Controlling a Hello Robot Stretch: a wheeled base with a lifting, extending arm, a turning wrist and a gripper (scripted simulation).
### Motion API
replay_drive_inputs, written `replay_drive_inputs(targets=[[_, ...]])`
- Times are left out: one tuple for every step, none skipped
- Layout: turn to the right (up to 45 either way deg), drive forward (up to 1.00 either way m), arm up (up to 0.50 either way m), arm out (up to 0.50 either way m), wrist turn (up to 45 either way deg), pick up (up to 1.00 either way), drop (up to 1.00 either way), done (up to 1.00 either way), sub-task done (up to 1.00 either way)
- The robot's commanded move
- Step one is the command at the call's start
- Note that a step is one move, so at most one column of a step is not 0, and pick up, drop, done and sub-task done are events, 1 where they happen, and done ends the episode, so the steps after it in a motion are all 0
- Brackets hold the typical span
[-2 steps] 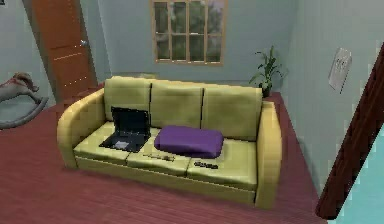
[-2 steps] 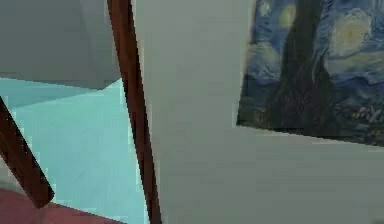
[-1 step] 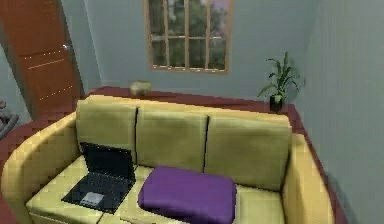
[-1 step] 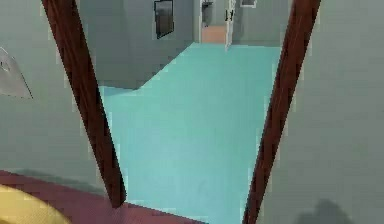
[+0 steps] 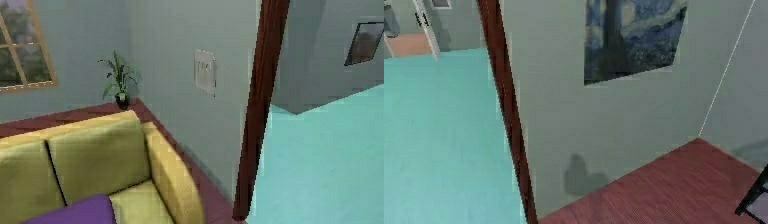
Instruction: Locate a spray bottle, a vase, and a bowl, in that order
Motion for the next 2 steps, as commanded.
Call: replay_drive_inputs(targets=[[36.0, 0.00, 0.00, 0.00, 0.0, 0.00, 0.00, 0.00, 0.00], [0.0, 0.80, 0.00, 0.00, 0.0, 0.00, 0.00, 0.00, 0.00]])
